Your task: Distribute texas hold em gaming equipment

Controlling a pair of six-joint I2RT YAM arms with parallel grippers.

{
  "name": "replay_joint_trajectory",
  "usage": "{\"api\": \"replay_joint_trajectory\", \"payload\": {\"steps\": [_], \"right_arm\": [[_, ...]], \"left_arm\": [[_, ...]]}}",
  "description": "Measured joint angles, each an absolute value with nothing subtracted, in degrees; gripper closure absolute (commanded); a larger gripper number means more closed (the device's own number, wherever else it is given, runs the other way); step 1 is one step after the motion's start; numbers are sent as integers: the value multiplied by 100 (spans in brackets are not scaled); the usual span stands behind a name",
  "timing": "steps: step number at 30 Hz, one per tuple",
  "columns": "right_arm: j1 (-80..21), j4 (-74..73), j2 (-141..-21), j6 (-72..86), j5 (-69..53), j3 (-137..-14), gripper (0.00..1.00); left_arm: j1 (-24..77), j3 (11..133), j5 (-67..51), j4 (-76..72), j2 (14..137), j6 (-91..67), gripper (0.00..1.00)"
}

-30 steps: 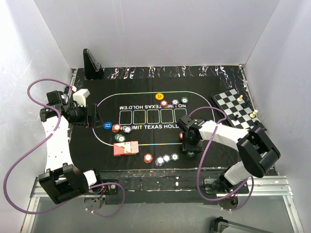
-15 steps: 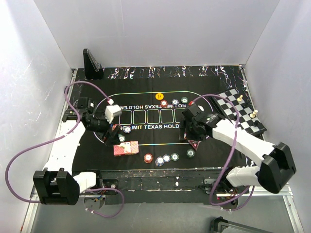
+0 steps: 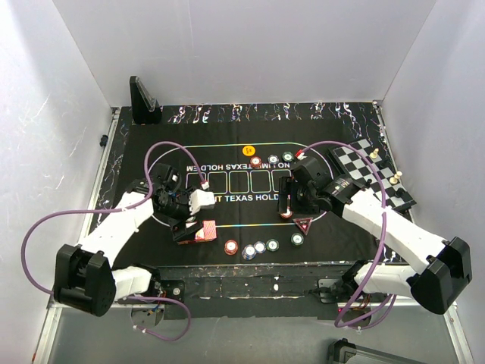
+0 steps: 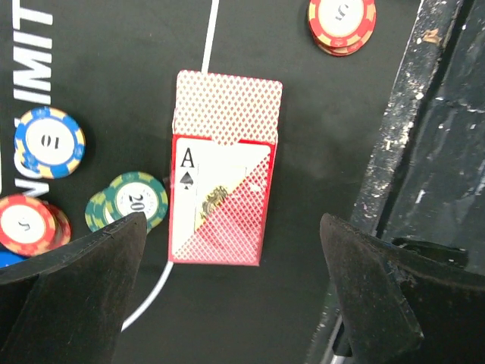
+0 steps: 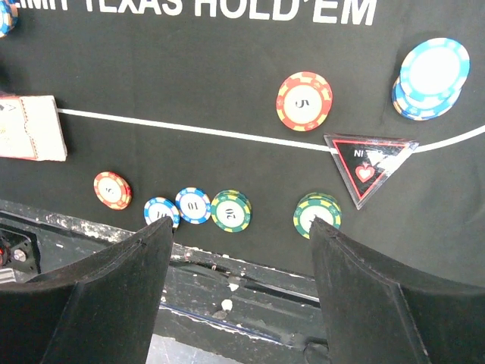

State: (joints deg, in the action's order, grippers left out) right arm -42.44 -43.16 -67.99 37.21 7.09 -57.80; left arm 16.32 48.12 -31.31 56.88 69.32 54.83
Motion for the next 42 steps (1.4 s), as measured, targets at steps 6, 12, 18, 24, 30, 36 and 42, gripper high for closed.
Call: {"api": "replay_joint_trajectory", "payload": {"steps": [6, 12, 18, 24, 30, 36, 42], "right_arm": [[-4163, -4294, -6834, 3616, 661, -5911, 21], [-4112, -4182, -6829, 3573, 513, -5927, 21], [-4093, -4180, -6764, 3555, 390, -5927, 21], [-4027, -4174, -6646, 3503, 255, -5927, 21], [-3975, -4152, -6632, 3433, 143, -5927, 21], [-3970, -4121, -6598, 3428, 21, -5927, 21], [-3970, -4032, -6598, 3428, -141, -5927, 22]], "left_arm": [[1990, 4480, -2947, 5109, 6991, 5861, 0], [2043, 4110, -2875, 4525, 6932, 6082, 0], [2049, 3892, -2893, 4281, 6757, 6379, 0], [2069, 3909, -2923, 4348, 7019, 6584, 0], [2156, 3953, -2958, 4447, 7319, 6646, 0], [2163, 3959, -2947, 4473, 7516, 6646, 0], [2165, 3959, -2932, 4324, 7522, 6617, 0]]}}
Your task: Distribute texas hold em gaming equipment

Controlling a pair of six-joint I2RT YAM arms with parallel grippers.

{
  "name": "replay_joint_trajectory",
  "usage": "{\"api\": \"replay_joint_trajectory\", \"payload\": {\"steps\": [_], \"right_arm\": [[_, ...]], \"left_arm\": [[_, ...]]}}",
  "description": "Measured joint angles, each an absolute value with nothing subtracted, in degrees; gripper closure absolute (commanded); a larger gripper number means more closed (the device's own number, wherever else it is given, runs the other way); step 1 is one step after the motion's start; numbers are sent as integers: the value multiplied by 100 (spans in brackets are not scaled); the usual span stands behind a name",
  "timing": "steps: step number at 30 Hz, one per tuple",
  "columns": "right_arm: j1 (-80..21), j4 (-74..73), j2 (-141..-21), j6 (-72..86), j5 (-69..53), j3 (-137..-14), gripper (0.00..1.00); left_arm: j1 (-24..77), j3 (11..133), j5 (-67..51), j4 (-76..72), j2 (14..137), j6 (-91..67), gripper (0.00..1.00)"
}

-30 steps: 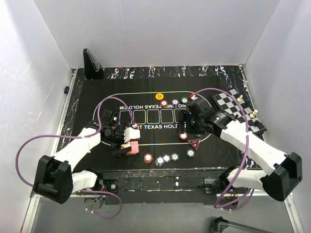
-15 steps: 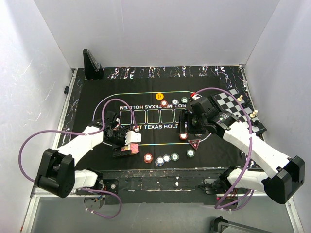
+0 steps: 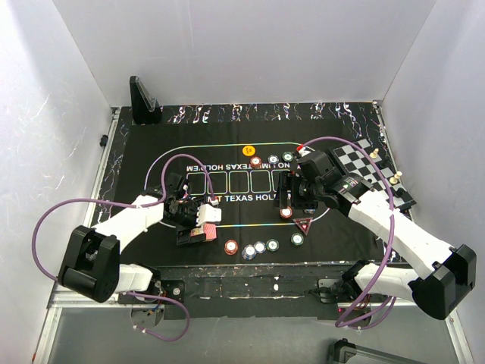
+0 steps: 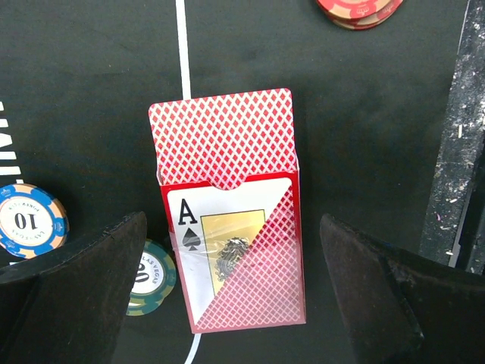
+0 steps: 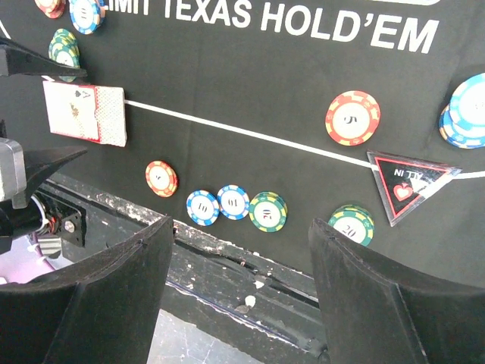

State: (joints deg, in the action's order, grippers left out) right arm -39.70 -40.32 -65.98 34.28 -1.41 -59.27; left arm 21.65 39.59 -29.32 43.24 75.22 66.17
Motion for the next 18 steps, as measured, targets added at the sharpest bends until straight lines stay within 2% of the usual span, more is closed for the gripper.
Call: {"api": "replay_joint_trajectory", "payload": {"steps": [15, 18], "right_arm": [[-3970, -4007, -6619, 3424, -211, -6029, 23], [-3970, -4005, -6630, 3422, -211, -6088, 24]], "left_arm": [[2178, 3715, -2888, 4152, 7647, 6595, 0], [2178, 3715, -2888, 4156, 7647, 6602, 16]]}}
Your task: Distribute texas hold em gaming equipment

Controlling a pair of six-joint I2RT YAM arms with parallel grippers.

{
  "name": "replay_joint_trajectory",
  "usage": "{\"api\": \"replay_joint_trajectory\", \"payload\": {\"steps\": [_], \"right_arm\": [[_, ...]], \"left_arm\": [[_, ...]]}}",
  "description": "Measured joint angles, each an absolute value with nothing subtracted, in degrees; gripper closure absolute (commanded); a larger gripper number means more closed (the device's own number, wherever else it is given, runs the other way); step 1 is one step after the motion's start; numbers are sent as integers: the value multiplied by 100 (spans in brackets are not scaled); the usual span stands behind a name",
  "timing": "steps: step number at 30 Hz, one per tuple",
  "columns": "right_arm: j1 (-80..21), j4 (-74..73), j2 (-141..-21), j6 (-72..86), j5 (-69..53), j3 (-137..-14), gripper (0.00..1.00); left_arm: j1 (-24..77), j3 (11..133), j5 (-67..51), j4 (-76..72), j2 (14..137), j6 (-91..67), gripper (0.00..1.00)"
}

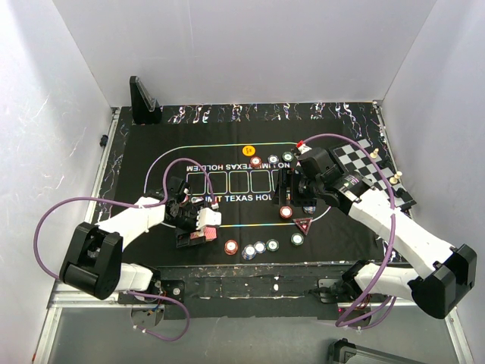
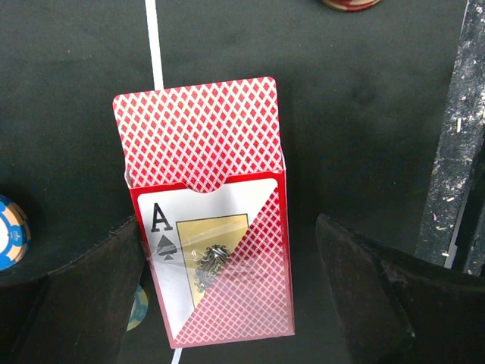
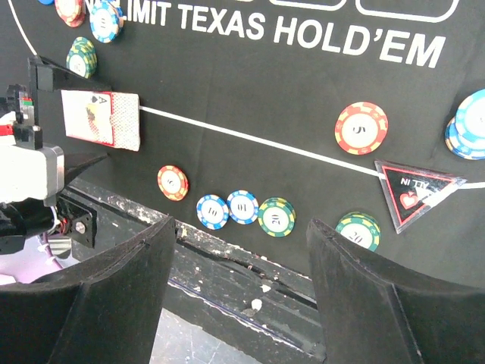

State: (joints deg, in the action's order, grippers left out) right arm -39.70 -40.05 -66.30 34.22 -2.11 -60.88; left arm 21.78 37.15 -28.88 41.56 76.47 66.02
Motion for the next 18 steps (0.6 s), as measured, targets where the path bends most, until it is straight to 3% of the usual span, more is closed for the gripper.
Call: {"api": "replay_joint_trajectory", "payload": {"steps": [3, 8, 11, 16, 18], "right_arm": [[-3970, -4005, -6646, 3420, -213, -6104, 24], [-3970, -4003, -6678, 3422, -217, -6104, 24], [-3970, -3983, -6685, 3426, -235, -6101, 25], [-3970, -3859, -6718, 3433, -305, -6090, 24], [-3970, -3743, -6748, 3457, -388, -6025, 24]], "left_arm": [[2176, 3715, -2860, 4150, 7644, 6595, 33], [2176, 3715, -2814, 4165, 7640, 6554, 51], [2178, 3715, -2812, 4163, 7634, 6530, 56], [2178, 3743, -2808, 4224, 7625, 6329, 53], [2182, 3848, -2808, 4423, 7629, 6154, 56]]}}
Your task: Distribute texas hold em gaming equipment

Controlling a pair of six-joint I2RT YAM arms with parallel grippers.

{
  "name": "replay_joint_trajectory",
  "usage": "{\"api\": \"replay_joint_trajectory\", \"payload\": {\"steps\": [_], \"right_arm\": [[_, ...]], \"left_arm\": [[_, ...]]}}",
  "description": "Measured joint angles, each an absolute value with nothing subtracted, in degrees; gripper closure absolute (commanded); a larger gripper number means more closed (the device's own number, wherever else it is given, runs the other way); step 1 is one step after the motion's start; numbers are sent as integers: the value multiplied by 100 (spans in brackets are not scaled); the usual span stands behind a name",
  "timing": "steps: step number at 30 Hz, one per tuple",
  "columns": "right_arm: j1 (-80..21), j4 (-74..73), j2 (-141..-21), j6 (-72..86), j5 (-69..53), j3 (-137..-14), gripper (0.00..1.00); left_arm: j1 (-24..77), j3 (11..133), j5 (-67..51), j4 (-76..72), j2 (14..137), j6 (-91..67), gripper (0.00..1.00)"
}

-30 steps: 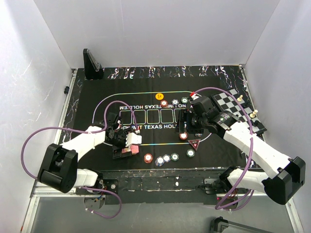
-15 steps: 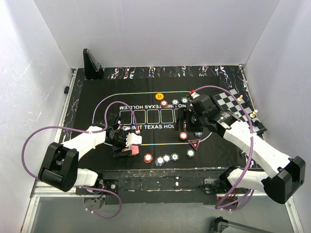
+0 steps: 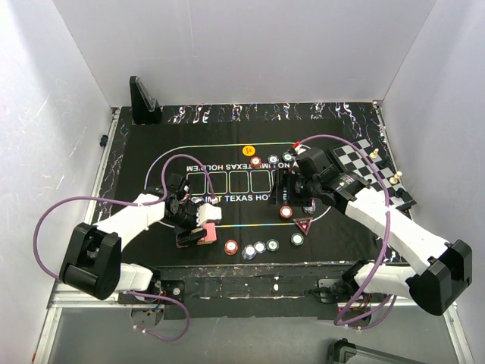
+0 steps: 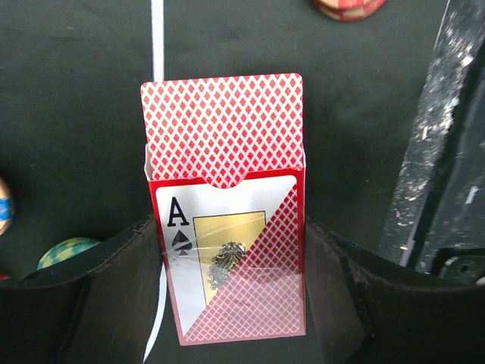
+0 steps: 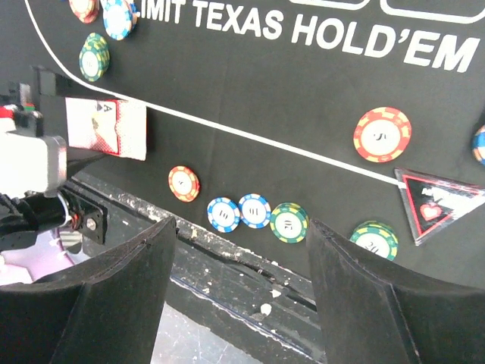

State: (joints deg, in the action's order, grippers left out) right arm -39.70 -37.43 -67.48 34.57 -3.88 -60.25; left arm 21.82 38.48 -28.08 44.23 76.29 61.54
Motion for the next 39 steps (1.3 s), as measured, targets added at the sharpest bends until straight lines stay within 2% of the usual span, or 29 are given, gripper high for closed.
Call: {"api": "replay_joint_trajectory", "payload": {"steps": [1, 7, 9, 13, 18, 28, 39], "right_arm": [[-3970, -3701, -6775, 3483, -456, -5992, 23], [-3970, -3190, -7054, 3758, -1109, -5907, 19], [-3970, -2851, -7153, 3874, -1389, -5907, 18], [-3970, -2038, -7432, 4178, -1992, -5907, 16], [-3931, -1050, -7754, 4685, -2639, -5900, 16], [-3859, 408, -7867, 5513, -3345, -5653, 14], [-3894, 849, -8444, 5789, -3658, -5642, 16]], "left_arm": [[2187, 3959, -2810, 4565, 7631, 6034, 58], [2285, 5428, -2936, 5365, 7666, 5238, 89], [2381, 6036, -2969, 5592, 7721, 5022, 95], [2484, 6989, -3013, 6042, 7889, 4720, 97], [2532, 7603, -3011, 6436, 7985, 4532, 100], [2834, 7789, -2899, 6720, 7988, 4276, 100], [2954, 8119, -2849, 6672, 7990, 4112, 100]]}}
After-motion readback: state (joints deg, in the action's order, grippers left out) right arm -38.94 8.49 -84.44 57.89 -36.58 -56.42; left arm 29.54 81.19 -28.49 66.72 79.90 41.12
